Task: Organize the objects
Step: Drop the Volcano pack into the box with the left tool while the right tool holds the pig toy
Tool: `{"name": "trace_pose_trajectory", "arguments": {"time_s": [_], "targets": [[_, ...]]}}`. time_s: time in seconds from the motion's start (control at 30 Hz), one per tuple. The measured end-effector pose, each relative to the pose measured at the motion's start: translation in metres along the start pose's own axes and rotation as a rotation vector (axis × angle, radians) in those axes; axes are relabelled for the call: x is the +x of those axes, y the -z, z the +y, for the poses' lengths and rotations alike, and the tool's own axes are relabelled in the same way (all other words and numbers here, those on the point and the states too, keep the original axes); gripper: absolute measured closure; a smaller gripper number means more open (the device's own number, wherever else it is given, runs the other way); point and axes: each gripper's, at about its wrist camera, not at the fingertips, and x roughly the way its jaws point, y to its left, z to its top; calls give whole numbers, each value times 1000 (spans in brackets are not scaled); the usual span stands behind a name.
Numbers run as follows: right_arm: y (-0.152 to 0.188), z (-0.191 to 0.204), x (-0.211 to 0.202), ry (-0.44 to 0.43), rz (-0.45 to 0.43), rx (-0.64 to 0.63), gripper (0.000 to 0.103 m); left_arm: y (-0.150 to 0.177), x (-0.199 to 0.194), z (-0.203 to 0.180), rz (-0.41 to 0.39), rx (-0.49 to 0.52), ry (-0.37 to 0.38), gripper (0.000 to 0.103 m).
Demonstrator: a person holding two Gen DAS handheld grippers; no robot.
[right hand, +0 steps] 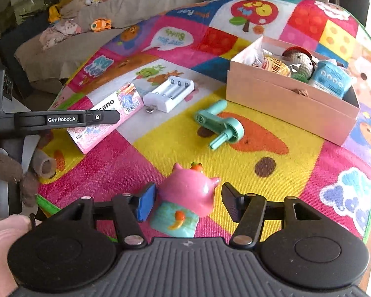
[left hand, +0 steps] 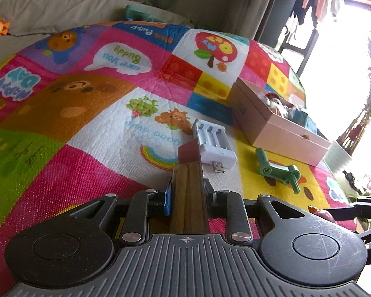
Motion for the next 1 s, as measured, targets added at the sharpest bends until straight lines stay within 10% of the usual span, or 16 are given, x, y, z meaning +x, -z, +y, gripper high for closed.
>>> {"name": "trace_pose_trajectory", "arguments": {"time_s": [0.37,0.63,1.0], "targets": [[19,-25,-34,120,-235,44,53,-8,-4,-23,20,67,-37,77],[33,-58,-31,165,-408,145,53,-93,6,-87,-42,138,87,77],[41,-91,-16,88,-428,299,53,-148,160,-161,-38,71,34,77]]}}
